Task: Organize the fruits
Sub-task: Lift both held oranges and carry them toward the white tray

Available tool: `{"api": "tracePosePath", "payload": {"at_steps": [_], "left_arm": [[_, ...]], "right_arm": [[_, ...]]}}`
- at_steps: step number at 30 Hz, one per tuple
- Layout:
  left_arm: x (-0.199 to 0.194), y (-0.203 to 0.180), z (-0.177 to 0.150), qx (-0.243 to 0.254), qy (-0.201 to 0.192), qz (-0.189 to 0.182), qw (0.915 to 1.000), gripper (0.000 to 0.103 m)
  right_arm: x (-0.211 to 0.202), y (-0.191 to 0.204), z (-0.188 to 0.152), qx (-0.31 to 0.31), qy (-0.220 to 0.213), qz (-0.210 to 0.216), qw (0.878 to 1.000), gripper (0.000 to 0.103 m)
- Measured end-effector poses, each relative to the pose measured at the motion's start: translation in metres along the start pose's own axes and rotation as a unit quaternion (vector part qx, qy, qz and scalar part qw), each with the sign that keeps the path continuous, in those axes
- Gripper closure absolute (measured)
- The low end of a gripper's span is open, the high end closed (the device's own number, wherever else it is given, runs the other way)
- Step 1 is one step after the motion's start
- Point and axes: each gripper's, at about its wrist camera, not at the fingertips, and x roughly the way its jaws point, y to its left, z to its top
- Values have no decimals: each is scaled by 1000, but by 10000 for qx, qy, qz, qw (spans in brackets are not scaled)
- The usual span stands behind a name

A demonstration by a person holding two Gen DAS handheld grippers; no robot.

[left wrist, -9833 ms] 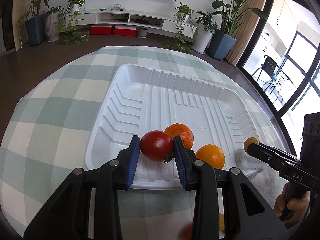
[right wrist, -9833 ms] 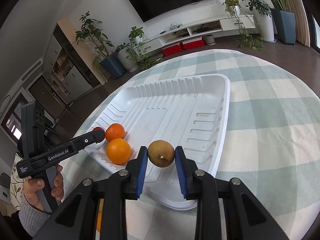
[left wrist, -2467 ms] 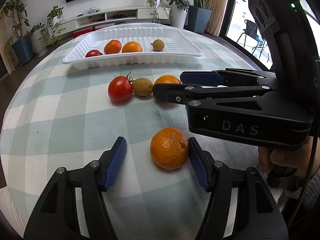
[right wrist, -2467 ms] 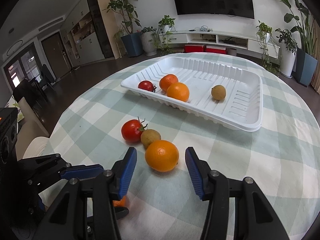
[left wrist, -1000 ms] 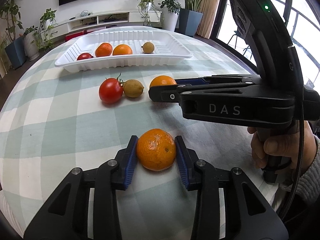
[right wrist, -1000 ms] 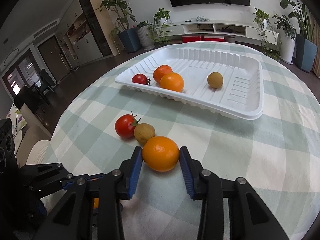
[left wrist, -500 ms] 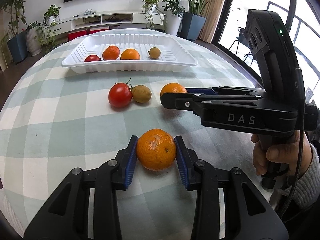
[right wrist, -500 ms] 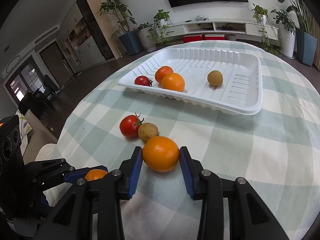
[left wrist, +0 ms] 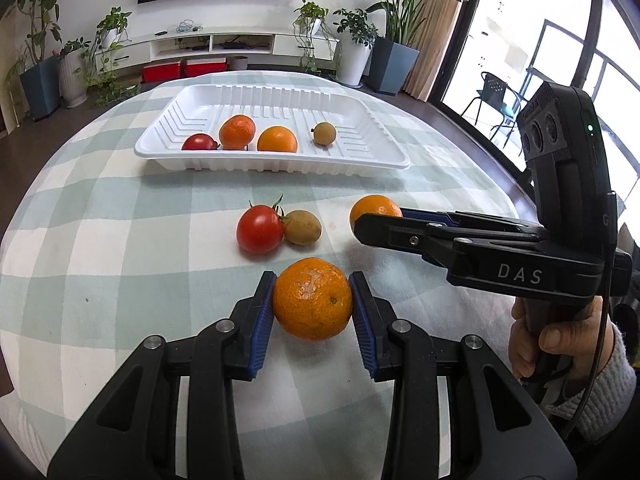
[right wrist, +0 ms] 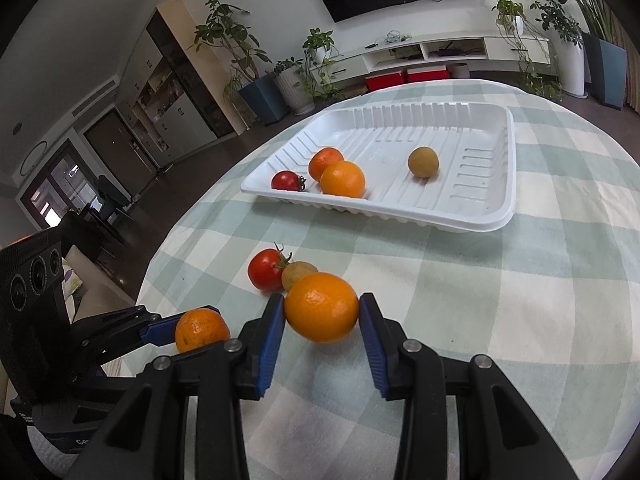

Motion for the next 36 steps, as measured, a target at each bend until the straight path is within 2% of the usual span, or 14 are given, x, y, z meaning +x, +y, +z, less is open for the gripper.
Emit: {"api": "tracePosePath", "payload": {"at_steps": [11, 36], "left_arm": [[5, 7, 26, -118, -105, -107, 9998, 69], [24, 6, 79, -106, -293, -220, 9993, 69]], "right_arm": [[-10, -15, 8, 348, -242, 179, 9989, 62], [-22, -37, 28, 626, -642, 77, 9959, 62]]}}
